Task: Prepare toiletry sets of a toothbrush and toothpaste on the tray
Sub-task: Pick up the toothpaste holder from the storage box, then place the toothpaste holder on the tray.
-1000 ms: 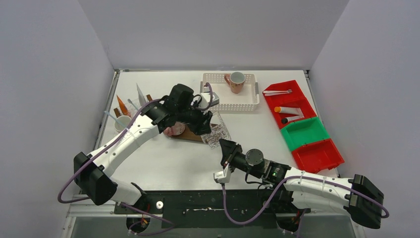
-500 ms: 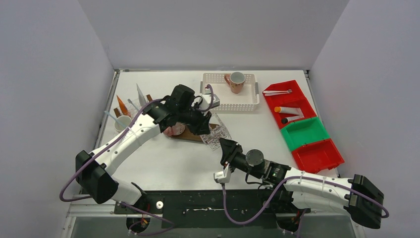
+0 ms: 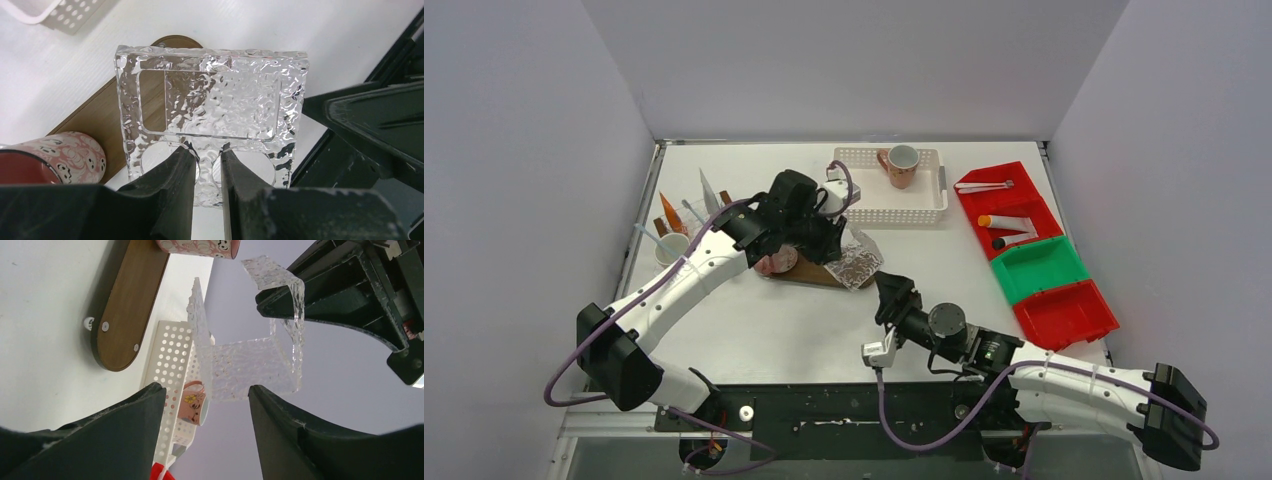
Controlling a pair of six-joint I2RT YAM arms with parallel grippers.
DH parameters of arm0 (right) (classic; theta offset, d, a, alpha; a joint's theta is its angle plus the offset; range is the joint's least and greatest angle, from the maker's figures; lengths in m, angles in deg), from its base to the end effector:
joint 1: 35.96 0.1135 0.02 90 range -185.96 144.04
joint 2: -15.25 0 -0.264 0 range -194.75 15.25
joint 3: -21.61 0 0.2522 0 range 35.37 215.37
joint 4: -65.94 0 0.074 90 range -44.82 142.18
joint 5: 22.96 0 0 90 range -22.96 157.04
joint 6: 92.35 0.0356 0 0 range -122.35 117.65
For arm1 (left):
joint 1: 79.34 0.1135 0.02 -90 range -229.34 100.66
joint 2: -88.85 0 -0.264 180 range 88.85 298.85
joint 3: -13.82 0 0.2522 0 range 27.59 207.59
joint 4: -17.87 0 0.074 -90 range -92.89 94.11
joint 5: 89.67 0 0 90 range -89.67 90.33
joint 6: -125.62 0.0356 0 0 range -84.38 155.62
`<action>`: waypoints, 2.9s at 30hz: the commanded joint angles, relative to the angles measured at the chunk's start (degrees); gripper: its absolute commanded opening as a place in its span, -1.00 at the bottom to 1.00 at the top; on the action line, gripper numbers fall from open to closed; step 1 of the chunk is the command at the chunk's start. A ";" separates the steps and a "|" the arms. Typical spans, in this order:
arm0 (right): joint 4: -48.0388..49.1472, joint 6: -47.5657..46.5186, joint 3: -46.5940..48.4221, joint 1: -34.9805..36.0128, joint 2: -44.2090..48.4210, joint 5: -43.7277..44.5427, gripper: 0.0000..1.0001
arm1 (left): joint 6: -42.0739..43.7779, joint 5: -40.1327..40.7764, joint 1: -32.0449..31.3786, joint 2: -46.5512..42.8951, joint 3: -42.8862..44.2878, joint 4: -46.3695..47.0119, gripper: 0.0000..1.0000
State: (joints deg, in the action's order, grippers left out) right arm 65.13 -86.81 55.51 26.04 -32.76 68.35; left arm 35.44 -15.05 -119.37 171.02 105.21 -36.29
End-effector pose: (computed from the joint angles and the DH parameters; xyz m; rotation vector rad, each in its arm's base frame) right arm 0.0917 0.1708 0.2200 -1.7582 0.5467 -0.2962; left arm 0.2310 -0.2064 0.3389 0.9494 2.2224 -0.6500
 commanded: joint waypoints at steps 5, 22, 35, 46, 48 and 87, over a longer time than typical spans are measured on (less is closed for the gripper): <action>-8.42 15.40 5.06 0.62 3.90 5.83 0.33 | -12.45 12.48 -0.18 -2.24 -0.13 6.49 -1.00; -8.26 59.54 11.42 0.50 3.35 30.32 0.63 | -22.72 29.13 -4.00 3.13 -0.02 4.76 -1.00; -6.31 72.33 11.14 -0.64 2.97 52.17 0.80 | -27.83 38.22 -6.18 9.01 -2.17 6.36 -1.00; -2.99 73.57 9.84 -0.82 3.59 54.55 0.80 | -30.00 42.87 -6.16 14.87 -1.47 4.55 -1.00; -3.17 73.61 10.01 -0.76 3.48 54.77 0.80 | -30.28 43.10 -6.01 15.41 -1.43 3.95 -1.00; -5.42 75.28 9.90 -0.91 5.19 54.48 0.83 | -32.27 37.59 -1.99 14.38 0.62 -0.42 -0.22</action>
State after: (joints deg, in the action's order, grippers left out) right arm 58.90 -13.15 64.91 25.47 -28.82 121.70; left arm 3.72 23.53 -121.81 187.02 102.76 -35.81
